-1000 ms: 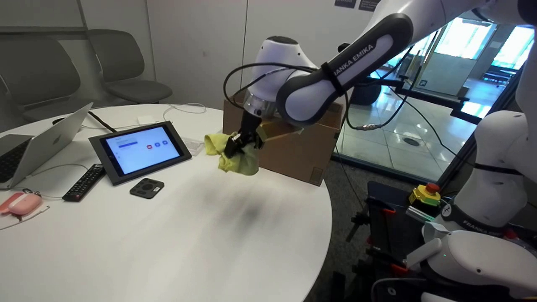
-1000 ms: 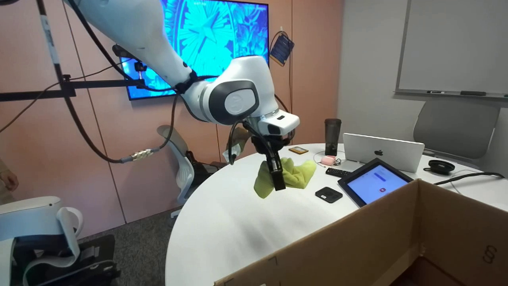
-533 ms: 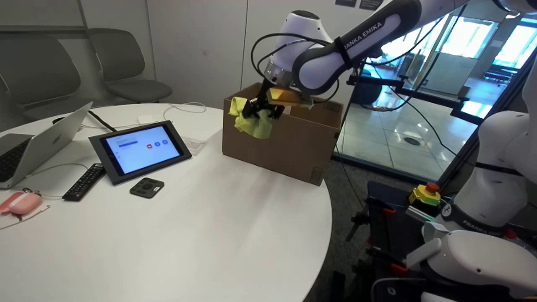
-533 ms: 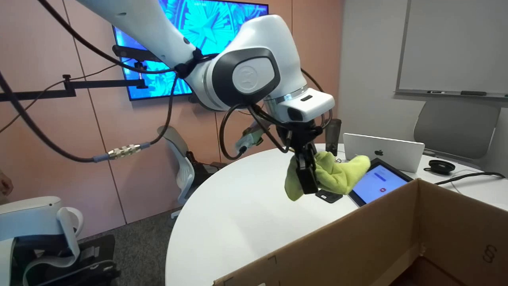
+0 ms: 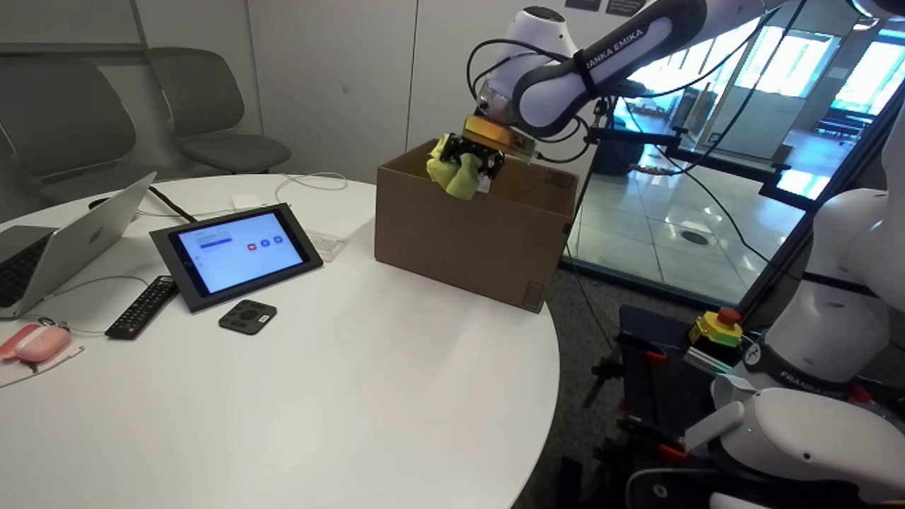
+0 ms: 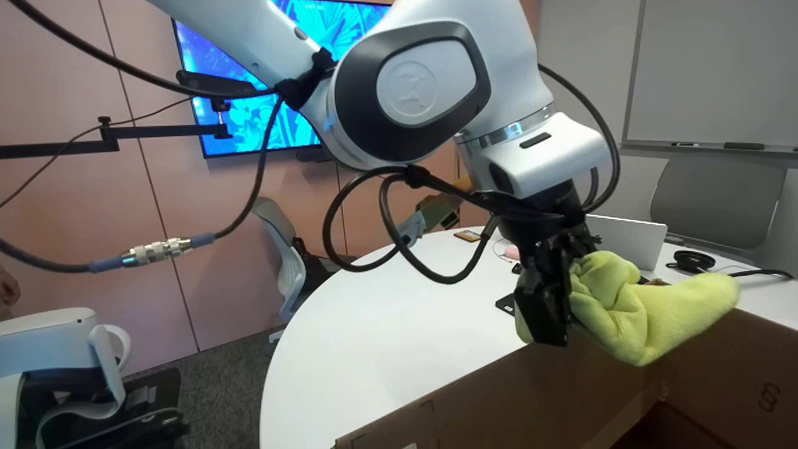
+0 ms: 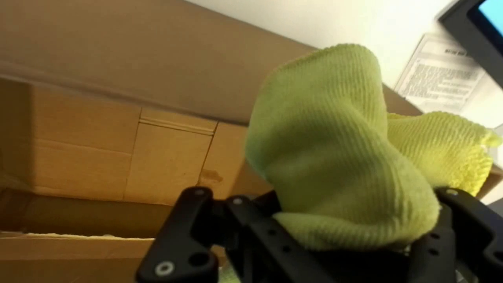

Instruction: Put the marker on the towel then put the towel in the box

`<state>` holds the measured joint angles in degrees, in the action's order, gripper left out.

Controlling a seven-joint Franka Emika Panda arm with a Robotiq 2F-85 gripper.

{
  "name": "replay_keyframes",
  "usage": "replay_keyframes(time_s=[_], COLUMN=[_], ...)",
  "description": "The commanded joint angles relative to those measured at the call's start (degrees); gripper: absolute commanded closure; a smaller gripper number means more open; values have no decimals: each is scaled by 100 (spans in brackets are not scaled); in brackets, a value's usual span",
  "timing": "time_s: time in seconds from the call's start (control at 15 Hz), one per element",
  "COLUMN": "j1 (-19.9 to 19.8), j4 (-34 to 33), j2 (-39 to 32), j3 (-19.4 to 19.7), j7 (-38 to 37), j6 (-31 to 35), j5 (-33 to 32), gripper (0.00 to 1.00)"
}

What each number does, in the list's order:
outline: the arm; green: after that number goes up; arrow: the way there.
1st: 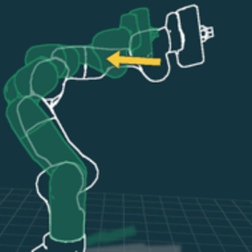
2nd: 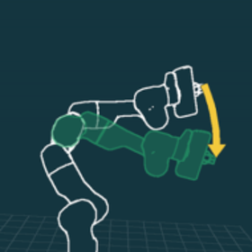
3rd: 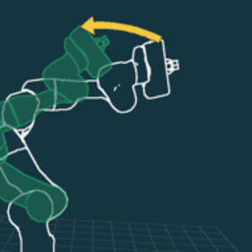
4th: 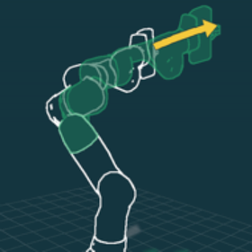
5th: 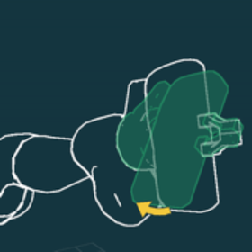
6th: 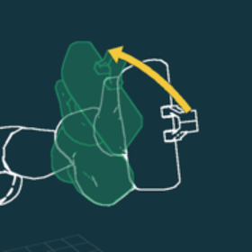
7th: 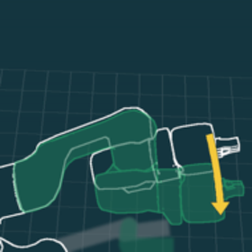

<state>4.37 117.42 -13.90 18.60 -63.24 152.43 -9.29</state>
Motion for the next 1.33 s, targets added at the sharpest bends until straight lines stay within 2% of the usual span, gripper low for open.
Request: replay_keyframes(time_s=[0.0, 0.27, 0.4, 0.67, 1.13, 1.2, 1.27], j1=[-95, -157, -292, -619, -1043, -1091, -1103], j4=[122, -11, -71, -152, -320, -354, -350], j2=[223, 87, -20, -268, -755, -804, -838], j3=[206, 486, 485, 298, -17, -44, -37], j7=[-1187, -2650, -3100, -3184, -2816, -2786, -2816], j6=[122, -90, -252, -423, -495, -494, -438], j5=[-477, -1138, -1192, -833, 173, 295, 347], gripper=[98, 98, 98, 98, 98, 96, 72])
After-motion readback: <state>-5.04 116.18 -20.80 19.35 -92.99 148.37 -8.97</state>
